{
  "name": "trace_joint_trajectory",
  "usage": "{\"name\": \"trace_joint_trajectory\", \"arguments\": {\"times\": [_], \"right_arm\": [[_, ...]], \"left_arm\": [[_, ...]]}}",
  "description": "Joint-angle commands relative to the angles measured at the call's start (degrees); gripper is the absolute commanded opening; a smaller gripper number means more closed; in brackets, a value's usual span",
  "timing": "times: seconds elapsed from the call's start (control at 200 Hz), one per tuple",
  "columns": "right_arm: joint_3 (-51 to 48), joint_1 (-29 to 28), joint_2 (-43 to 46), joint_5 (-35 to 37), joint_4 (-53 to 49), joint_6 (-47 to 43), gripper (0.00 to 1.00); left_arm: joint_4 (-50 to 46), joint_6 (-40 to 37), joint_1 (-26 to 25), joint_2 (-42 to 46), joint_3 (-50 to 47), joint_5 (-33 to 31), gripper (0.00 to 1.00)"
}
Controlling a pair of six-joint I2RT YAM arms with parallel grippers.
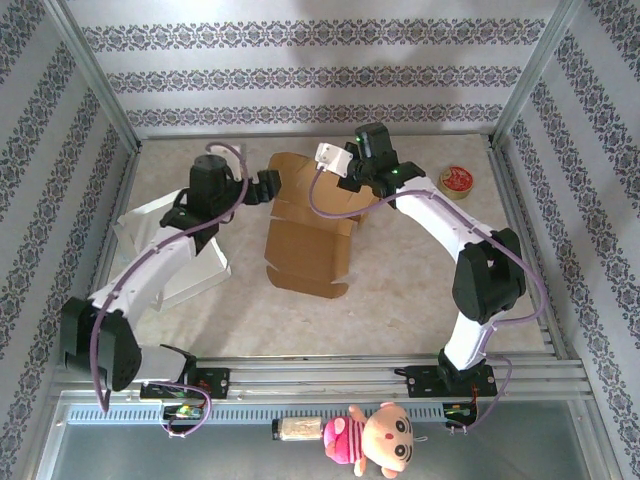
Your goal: Fold the paper box
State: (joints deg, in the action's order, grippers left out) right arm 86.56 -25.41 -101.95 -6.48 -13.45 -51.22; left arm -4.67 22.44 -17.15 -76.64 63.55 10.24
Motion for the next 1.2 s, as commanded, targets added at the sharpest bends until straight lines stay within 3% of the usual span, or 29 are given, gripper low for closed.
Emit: {"name": "trace_joint_trajectory", "arguments": {"times": [0.0,0.09,0.205,0.345,0.43,0.535,0.72,0.969,1.194], "right_arm": [[-3.39,-0.75,3.92,5.69,4.0,-0.12,0.02],[-6.16,-0.87,5.69,4.31,7.15,0.26,0.03],[-9.02,-1.48,7.35,3.88,7.79,-1.32,0.03],[-12.85,-1.9,9.42,2.32,9.93,-1.2,0.03],[-13.93,-2.29,10.57,0.96,9.52,-0.95,0.03],[-15.21,-2.84,11.8,-0.82,8.94,-1.5,0.03],[-17.64,-3.81,12.95,1.47,12.48,-3.85,0.04],[-21.64,-4.91,12.35,3.33,19.16,-8.21,0.04],[-20.47,-5.0,10.81,1.87,20.6,-3.8,0.04]], "left_arm": [[-13.85,11.73,0.25,2.88,5.57,0.81,0.97],[-16.62,18.59,0.32,3.86,5.98,3.5,0.96],[-10.98,25.56,0.19,5.01,2.45,11.46,0.92],[-3.51,26.77,-0.38,5.65,-1.4,17.71,0.87],[-4.1,21.25,-1.23,5.63,-0.62,17.7,0.81],[-7.61,16.31,-2.49,4.62,2.62,13.99,0.64],[-7.92,21.09,-3.82,-2.05,5.78,8.92,0.35],[0.64,24.91,-5.11,-15.04,11.43,18.74,0.19],[5.12,28.18,-7.37,-21.47,11.74,21.19,0.16]]}}
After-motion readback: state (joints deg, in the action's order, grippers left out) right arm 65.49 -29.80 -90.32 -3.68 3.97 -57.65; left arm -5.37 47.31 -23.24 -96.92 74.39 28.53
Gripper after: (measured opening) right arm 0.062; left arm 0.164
